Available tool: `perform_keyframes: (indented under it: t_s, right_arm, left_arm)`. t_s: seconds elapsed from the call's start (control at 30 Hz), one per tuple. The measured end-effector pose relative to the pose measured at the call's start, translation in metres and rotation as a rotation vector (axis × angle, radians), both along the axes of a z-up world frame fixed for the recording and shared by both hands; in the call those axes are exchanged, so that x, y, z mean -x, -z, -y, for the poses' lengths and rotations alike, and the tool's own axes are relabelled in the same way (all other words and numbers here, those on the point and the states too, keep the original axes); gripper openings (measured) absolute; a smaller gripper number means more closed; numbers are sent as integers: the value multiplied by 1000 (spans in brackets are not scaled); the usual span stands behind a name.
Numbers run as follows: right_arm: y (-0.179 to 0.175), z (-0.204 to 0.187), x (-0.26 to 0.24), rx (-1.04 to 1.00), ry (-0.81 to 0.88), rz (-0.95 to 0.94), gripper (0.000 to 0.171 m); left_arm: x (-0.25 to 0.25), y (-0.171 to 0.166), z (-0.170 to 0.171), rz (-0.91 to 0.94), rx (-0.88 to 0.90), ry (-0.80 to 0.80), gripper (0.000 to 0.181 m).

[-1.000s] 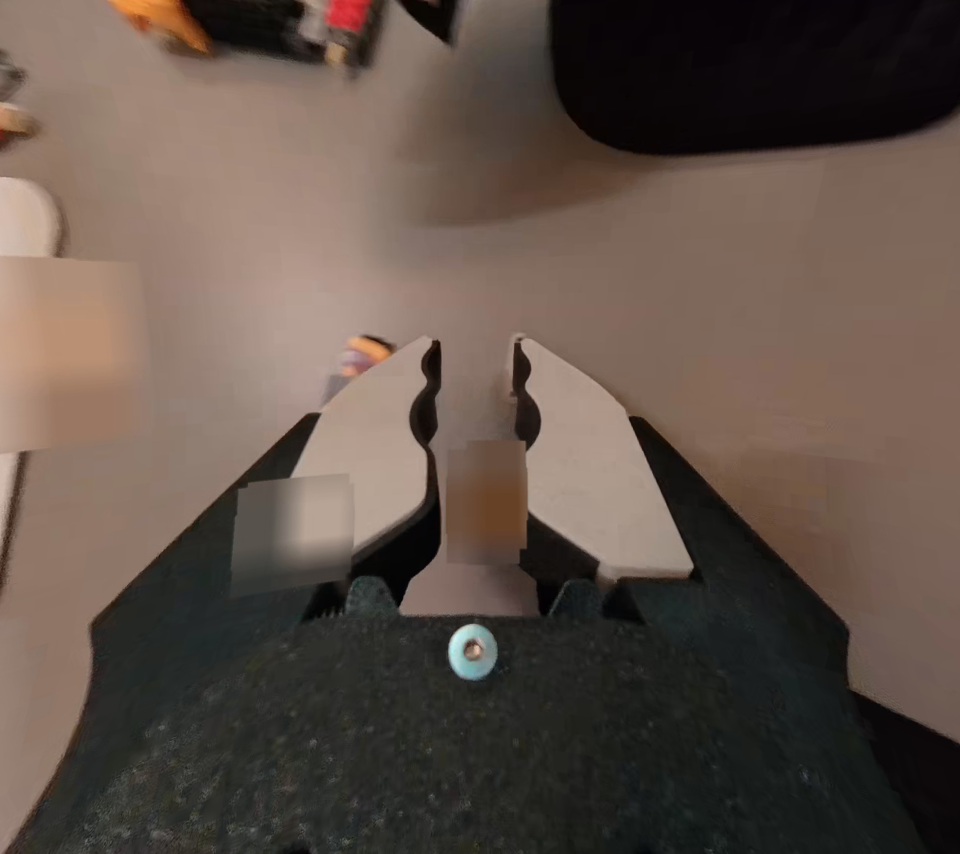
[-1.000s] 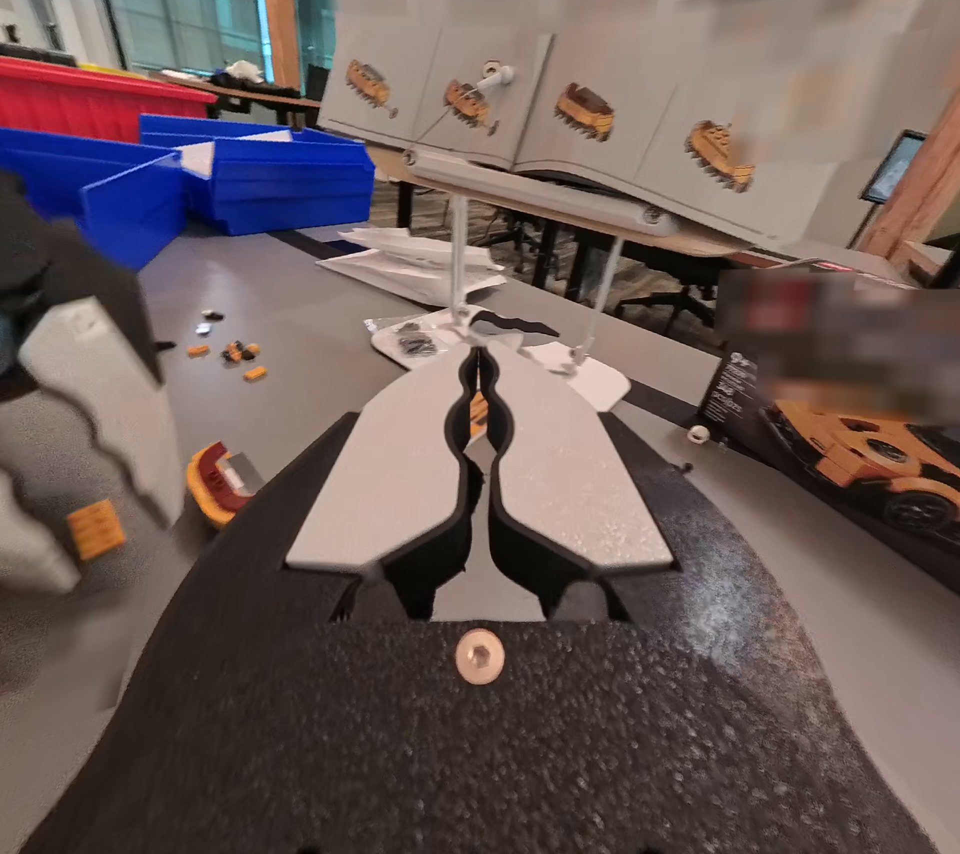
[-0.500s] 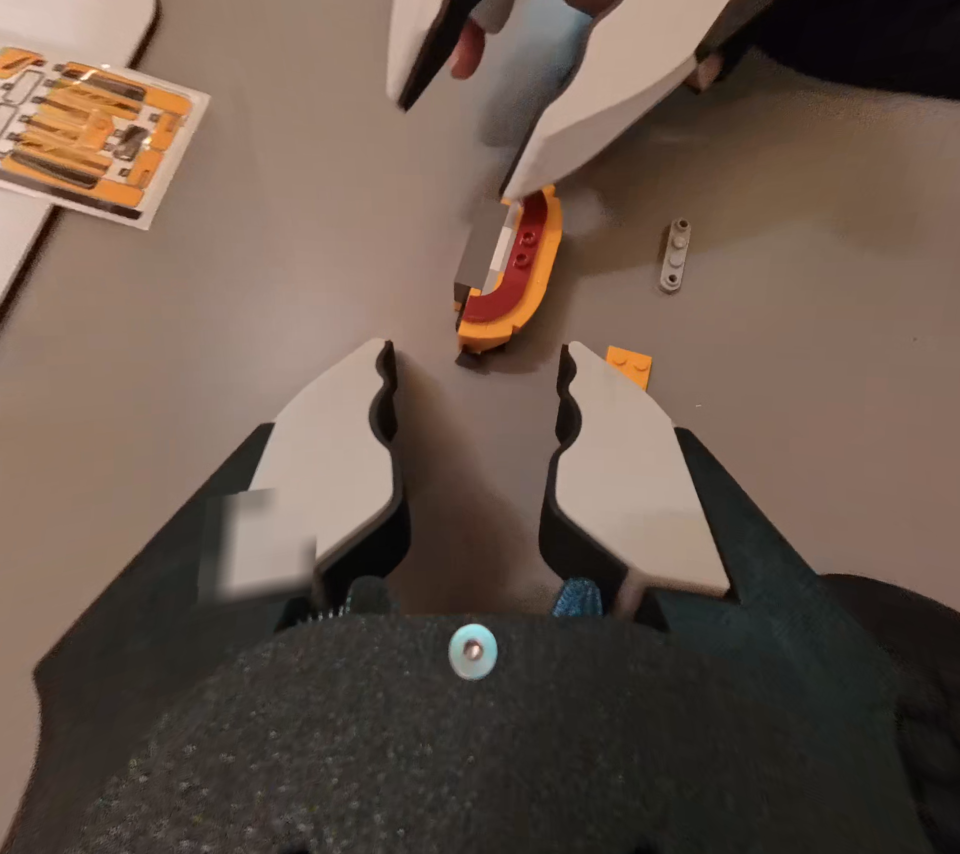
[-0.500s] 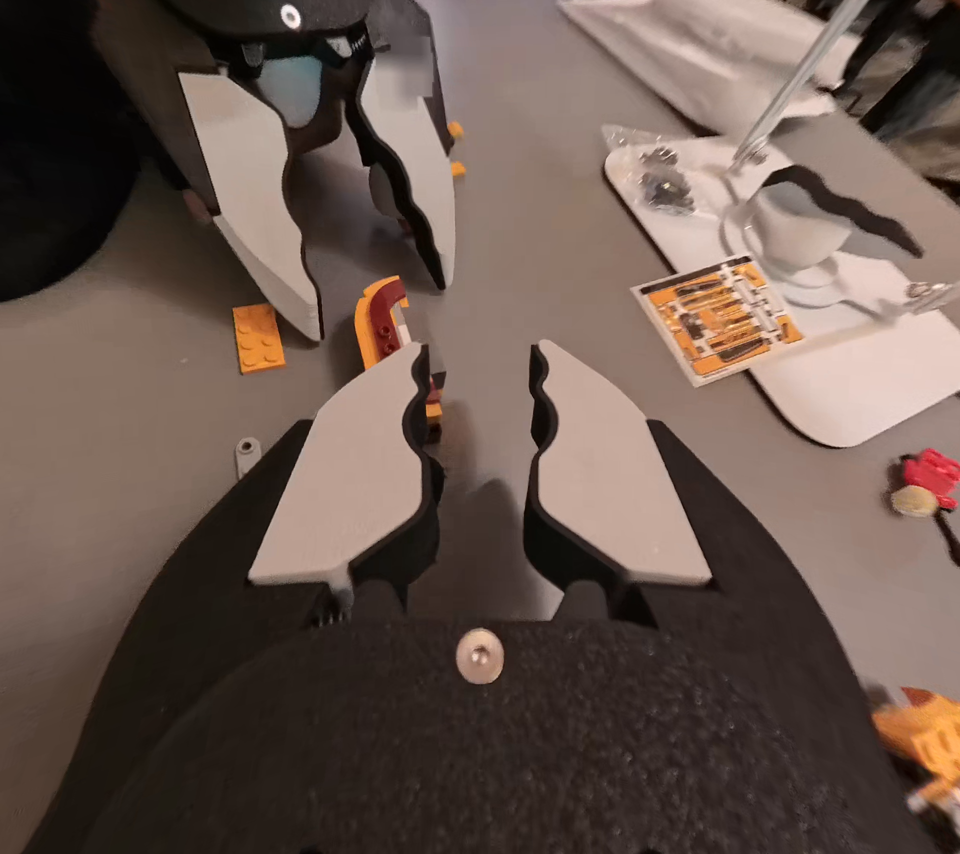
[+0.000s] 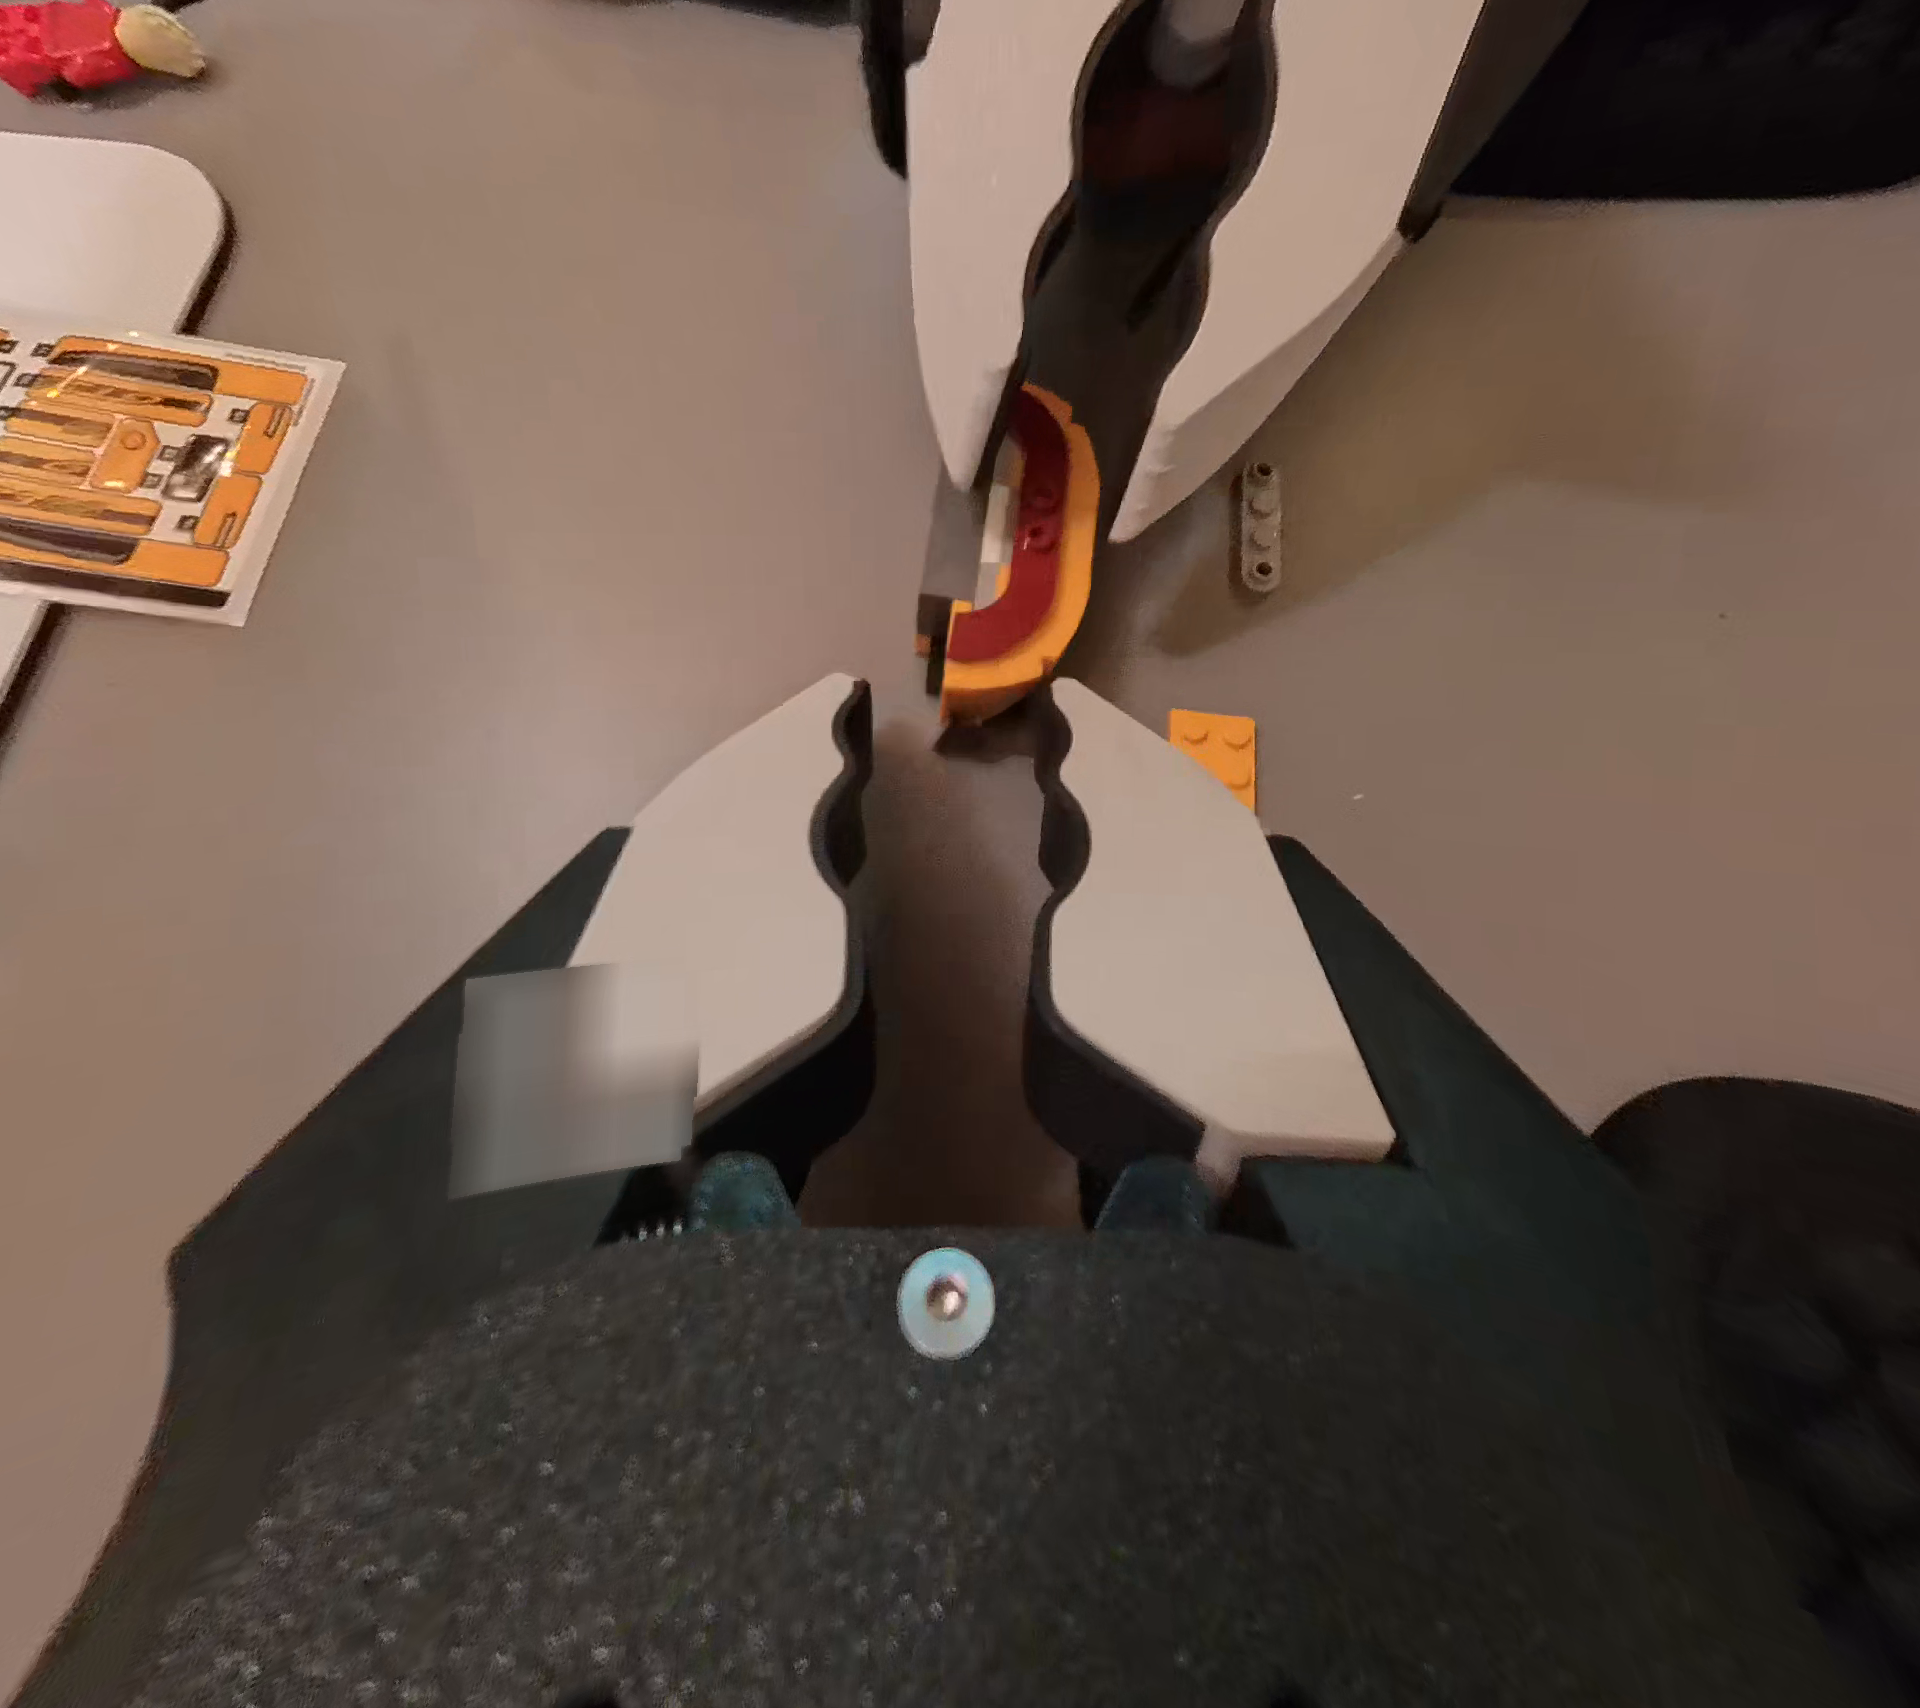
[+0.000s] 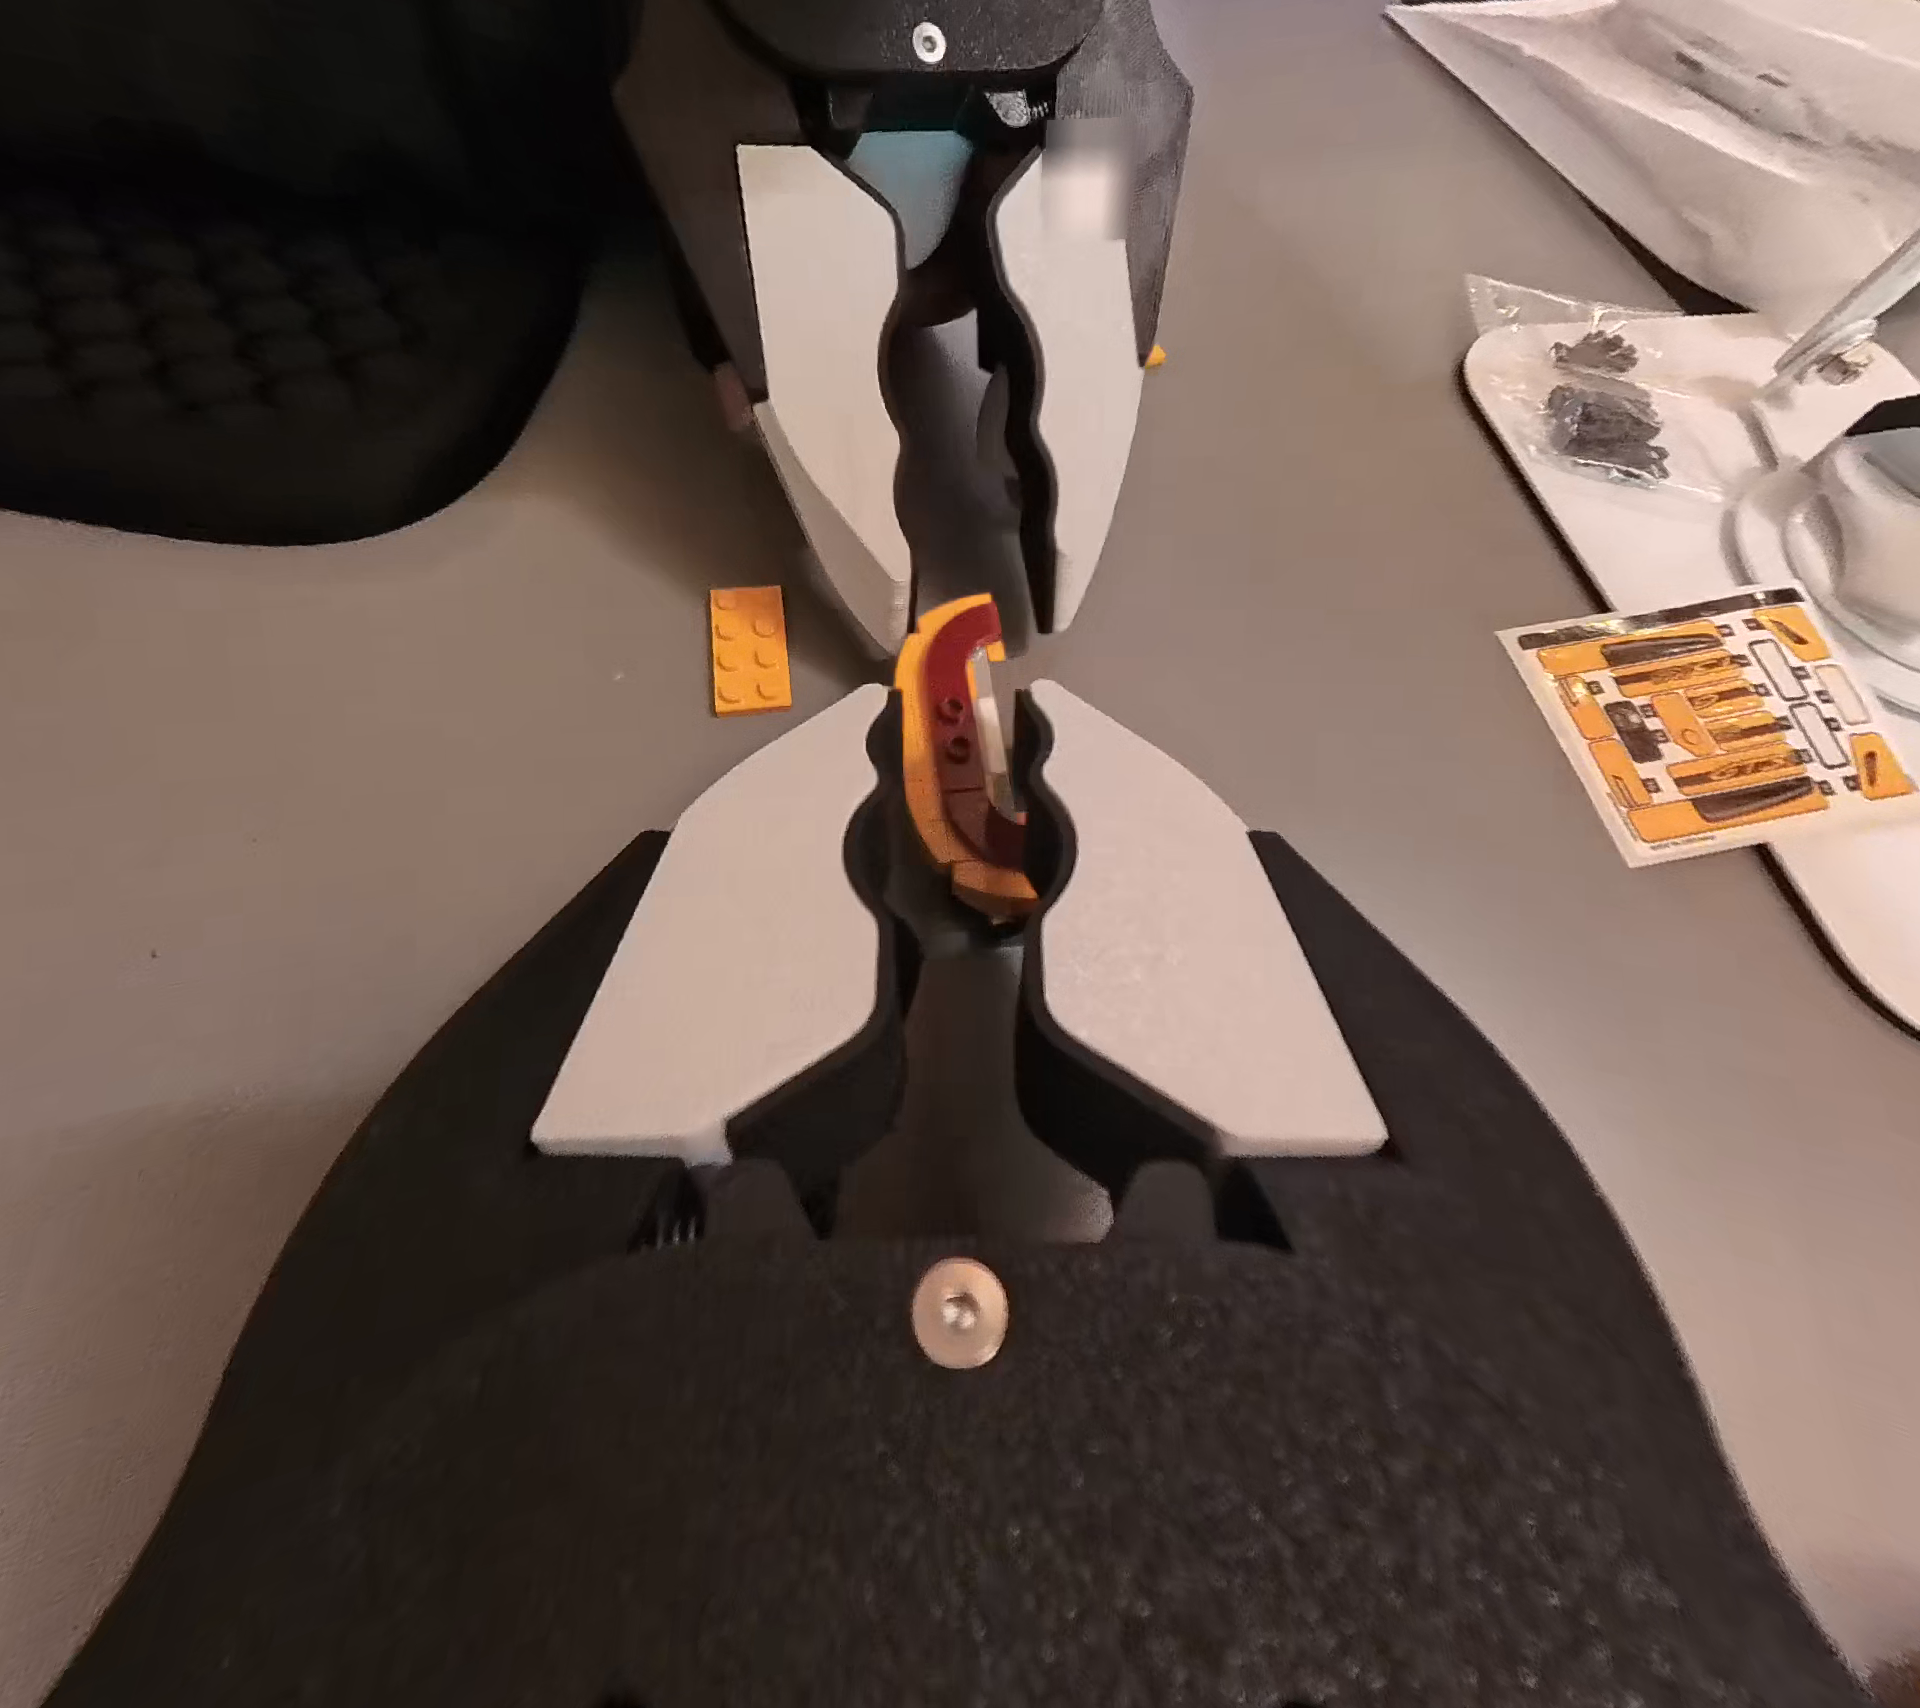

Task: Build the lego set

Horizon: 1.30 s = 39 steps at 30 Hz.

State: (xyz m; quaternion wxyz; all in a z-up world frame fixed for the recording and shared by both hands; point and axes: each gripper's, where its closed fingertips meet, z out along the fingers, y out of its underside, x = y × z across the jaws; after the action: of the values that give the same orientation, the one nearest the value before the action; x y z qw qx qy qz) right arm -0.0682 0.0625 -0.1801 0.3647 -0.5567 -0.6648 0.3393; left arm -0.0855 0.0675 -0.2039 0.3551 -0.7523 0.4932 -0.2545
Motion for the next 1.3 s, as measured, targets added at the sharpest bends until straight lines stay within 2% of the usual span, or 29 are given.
perform_keyframes:
  t_s: [0.17, 0.27, 0.4, 0.53, 1.3]
  right_arm:
    - [-7, -6, -4, -33, 26, -40, 20]
    - [-13, -2, -5, -50, 7, -68, 20]
    - [-15, -4, -5, -46, 15, -80, 20]
    - [-15, -5, -5, -51, 17, -84, 20]
    - [-20, -14, -12, -98, 45, -95, 19]
  left_arm:
    - [17, -7, 5, 11, 6, -38, 29]
    - [14, -7, 33, -48, 55, 53, 27]
    - [2, 8, 55, -184, 101, 127, 33]
    - [-6, 10, 53, -233, 66, 117, 16]
    - [-20, 2, 54, -160, 17, 159, 16]
